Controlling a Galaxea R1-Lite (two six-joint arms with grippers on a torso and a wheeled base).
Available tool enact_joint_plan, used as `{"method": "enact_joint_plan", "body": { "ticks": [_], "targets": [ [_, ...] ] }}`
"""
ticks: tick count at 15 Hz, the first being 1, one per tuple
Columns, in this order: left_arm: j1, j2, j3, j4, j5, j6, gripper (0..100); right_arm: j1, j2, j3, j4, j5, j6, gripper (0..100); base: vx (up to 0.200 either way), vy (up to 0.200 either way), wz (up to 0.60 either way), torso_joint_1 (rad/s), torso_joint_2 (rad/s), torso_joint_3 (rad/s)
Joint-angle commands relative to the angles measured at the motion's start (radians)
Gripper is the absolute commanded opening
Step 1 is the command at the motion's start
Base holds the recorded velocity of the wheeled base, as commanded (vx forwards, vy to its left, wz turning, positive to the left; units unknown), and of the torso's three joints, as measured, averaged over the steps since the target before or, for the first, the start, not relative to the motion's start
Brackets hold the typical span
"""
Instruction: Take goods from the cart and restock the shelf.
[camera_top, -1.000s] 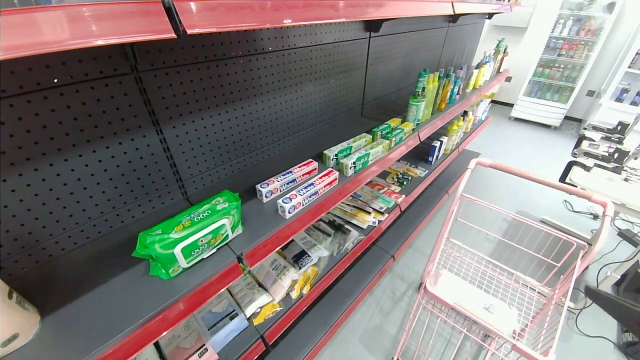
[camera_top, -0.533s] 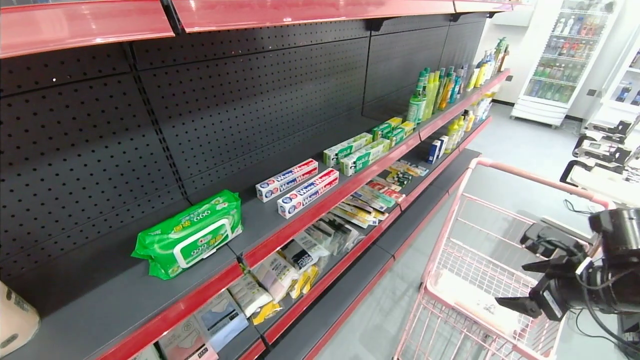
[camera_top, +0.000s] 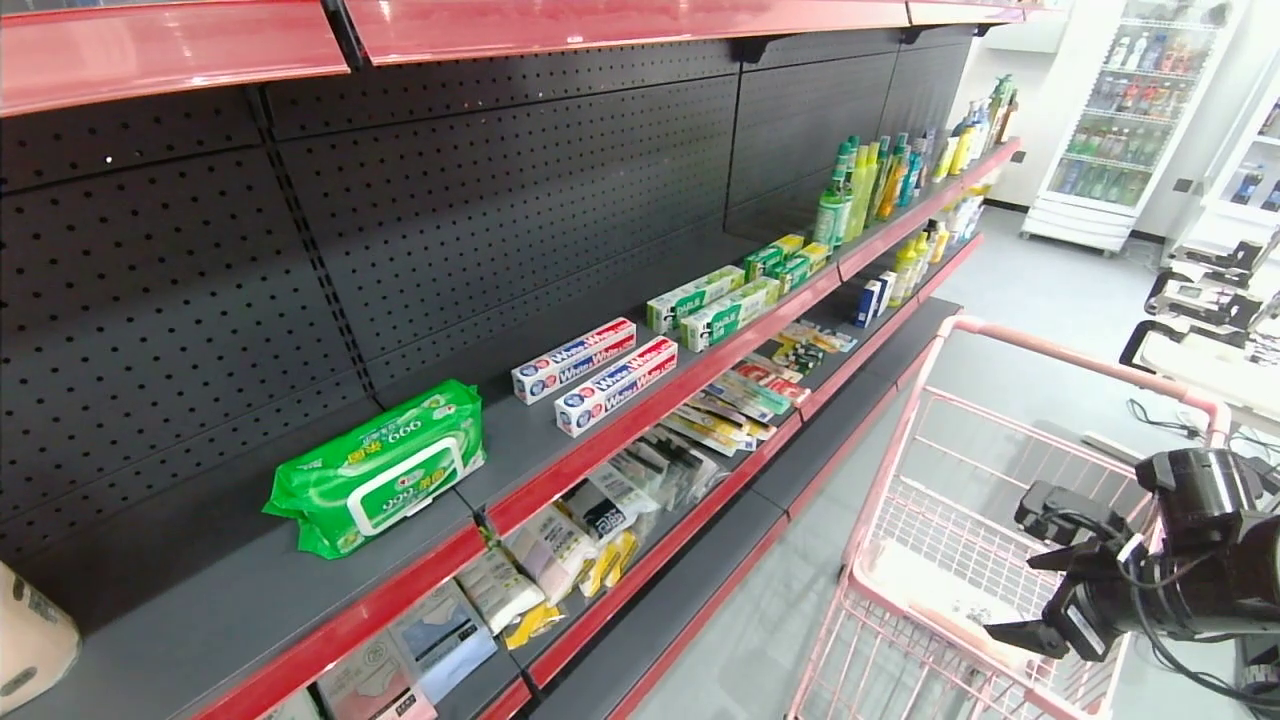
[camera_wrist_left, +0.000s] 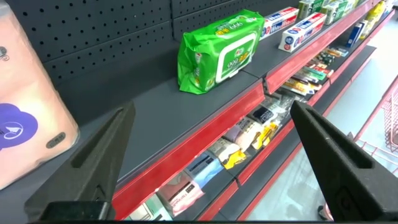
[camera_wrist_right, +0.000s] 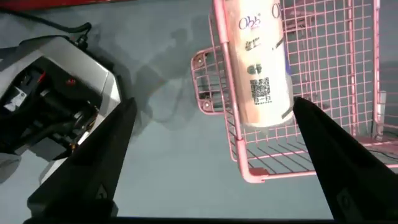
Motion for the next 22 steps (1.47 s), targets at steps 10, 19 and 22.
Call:
{"method": "enact_joint_plan", "body": {
  "ticks": [10,19,22],
  "targets": [
    [0.0,0.001,0.0,0.0,0.0,0.0,100,0.031,0.033,-0.024,-0.009,0.006,0.007,100,0.0,0.0,-0.42,0.0,0.0,0.003],
    [0.0,0.001,0.0,0.0,0.0,0.0,100,0.267,0.318,-0.314,-0.141,0.071,0.008,100,0.0,0.0,0.0,0.0,0.0,0.0],
    [0.0,0.001,0.0,0.0,0.0,0.0,100,0.333,0.388,-0.367,-0.141,0.063,0.01,100,0.0,0.0,0.0,0.0,0.0,0.0]
  ]
}}
